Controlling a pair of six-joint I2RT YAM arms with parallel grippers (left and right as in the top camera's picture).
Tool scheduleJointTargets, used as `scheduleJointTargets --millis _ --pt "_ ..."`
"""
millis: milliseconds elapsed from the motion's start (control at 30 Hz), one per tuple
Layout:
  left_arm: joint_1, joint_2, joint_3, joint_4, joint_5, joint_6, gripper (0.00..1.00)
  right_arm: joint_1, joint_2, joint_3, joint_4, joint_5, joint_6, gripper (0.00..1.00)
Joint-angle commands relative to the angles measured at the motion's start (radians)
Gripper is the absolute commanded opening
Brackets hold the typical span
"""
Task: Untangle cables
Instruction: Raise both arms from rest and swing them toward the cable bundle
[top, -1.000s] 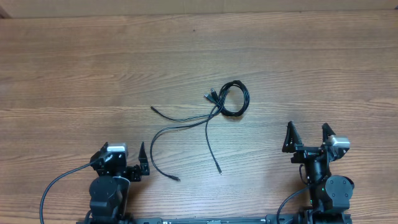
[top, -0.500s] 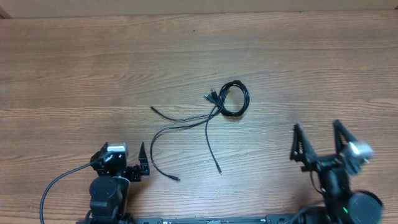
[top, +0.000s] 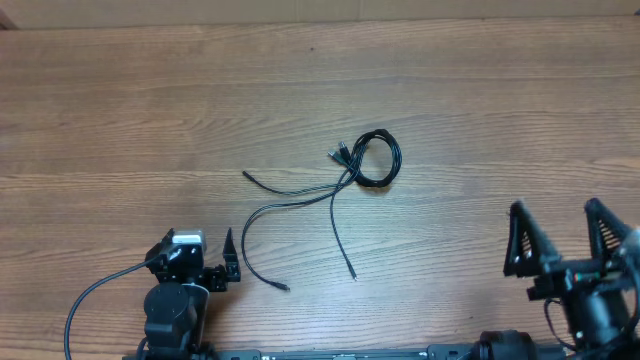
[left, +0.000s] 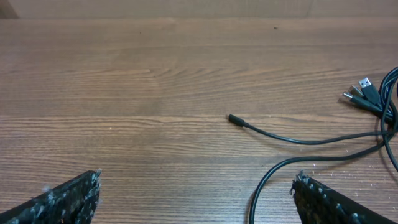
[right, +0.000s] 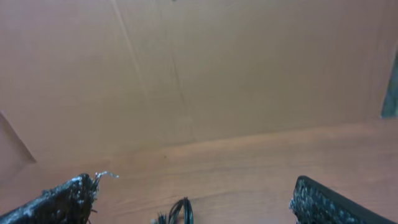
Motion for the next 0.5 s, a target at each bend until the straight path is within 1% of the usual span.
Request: scheduleJointTargets --millis 0,133,267,367,467 --pt "0.007 -0.010 -0.004 0.001 0.012 0.012 1.00 -0.003 0.116 0.144 -0.062 0.008 -0.002 1.00" --pt "0.007 -0.010 -0.004 0.000 0.012 0.012 0.99 -0.003 0.239 0.304 -0.168 0.005 -0.006 1.00" --pt "0.007 -0.010 -0.004 0.005 0.013 0.012 0.99 -0.003 0.326 0.440 -0.256 -0.090 -0.058 1.00" --pt "0.007 -0.010 -0.004 0.012 0.013 0.011 1.00 -0.003 0.339 0.467 -0.266 -0.128 -0.058 1.00" --pt "0.007 -0.010 -0.004 0.028 0.014 0.011 1.00 -0.003 0.339 0.466 -0.267 -0.126 -0.058 1.00"
